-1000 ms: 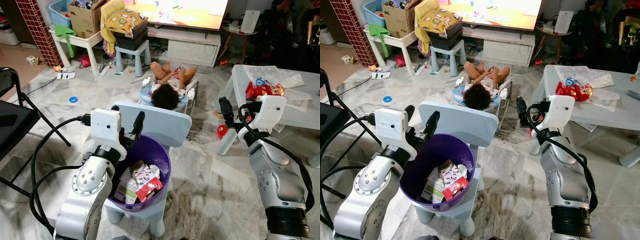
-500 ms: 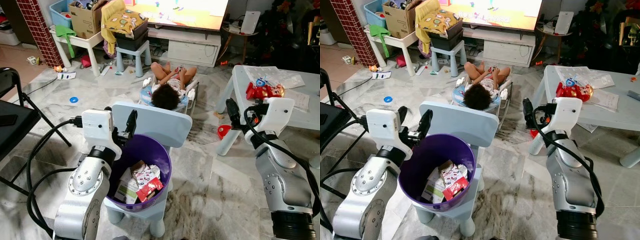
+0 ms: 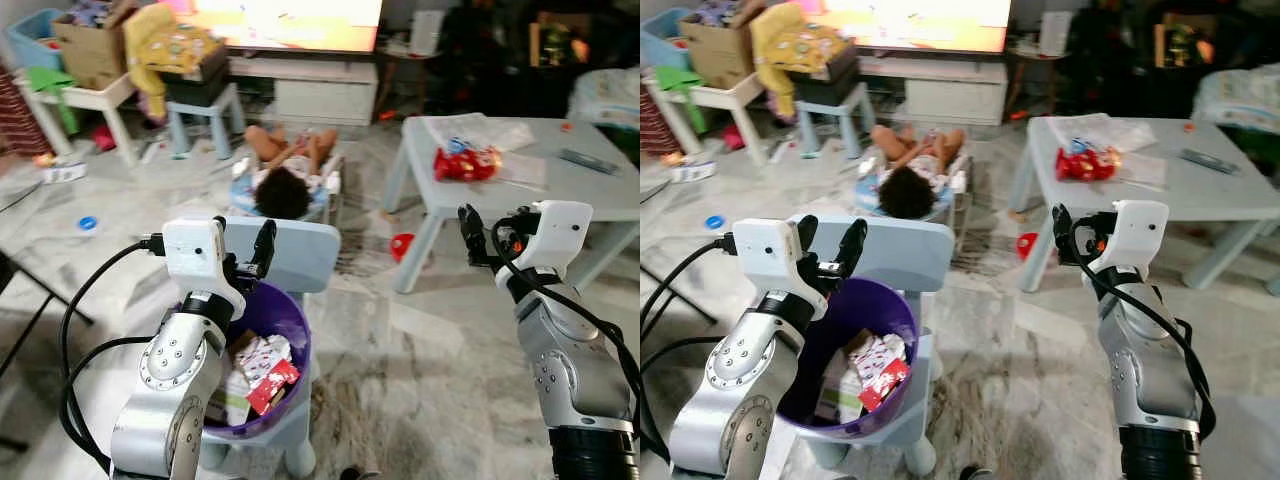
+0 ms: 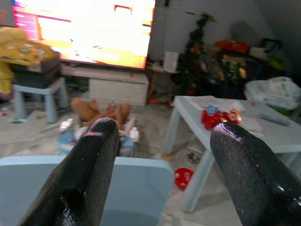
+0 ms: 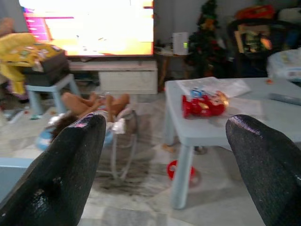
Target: Picking trash to rubbish bin
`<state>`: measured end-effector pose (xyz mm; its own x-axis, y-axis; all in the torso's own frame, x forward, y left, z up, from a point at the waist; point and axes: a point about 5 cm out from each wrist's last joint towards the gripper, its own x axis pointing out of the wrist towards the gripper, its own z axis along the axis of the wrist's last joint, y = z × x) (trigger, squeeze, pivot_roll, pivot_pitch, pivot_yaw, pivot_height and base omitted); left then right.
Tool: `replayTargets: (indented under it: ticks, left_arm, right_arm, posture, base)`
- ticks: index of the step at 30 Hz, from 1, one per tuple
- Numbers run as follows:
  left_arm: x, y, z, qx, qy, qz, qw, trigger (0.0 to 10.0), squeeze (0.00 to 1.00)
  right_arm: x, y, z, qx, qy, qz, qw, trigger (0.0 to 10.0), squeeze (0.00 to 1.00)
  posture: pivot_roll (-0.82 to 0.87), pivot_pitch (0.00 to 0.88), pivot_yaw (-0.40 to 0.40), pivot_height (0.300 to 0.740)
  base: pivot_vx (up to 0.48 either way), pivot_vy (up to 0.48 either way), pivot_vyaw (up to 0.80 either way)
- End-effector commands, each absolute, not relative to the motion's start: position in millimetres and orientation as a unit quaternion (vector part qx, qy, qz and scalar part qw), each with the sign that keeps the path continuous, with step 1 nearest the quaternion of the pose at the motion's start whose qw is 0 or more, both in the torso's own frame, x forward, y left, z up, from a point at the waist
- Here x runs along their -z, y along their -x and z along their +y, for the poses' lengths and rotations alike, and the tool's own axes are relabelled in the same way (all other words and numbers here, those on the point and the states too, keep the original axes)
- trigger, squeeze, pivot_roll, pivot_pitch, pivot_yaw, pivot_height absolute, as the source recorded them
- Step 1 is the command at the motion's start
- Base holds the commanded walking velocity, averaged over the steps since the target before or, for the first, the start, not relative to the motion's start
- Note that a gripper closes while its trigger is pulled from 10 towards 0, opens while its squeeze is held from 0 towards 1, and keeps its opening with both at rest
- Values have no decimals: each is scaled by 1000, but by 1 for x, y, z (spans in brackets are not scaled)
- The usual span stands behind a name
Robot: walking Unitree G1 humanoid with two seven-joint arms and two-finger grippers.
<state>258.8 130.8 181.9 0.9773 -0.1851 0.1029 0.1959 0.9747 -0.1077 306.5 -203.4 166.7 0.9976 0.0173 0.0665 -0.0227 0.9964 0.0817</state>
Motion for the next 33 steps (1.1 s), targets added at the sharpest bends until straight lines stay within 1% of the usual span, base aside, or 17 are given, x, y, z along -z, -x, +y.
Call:
replayTargets:
  ticks: [1,2,16,33]
  left_arm:
    - [-181,-259,129,96,61,-41,993,10000,0]
    - [-181,-259,129,97,61,-42,993,10000,0]
    - [-179,-259,127,99,64,-39,992,10000,0]
    - [-178,-259,127,98,67,-35,992,10000,0]
  right_arm:
    - [-174,-307,-203,-17,-32,-41,998,10000,0]
    - [-174,-307,-203,-18,-33,-41,998,10000,0]
    - [-175,-308,-199,-33,-34,-37,998,10000,0]
    - [-173,-308,-199,-34,-37,-31,998,10000,0]
  posture:
    - [83,88,-72,740]
    - [82,89,-74,740]
    - [77,95,-84,740]
    - [74,95,-83,740]
  base:
    - [0,0,-800]
    - [0,0,-800]
    - [0,0,0]
    - [-278,0,0]
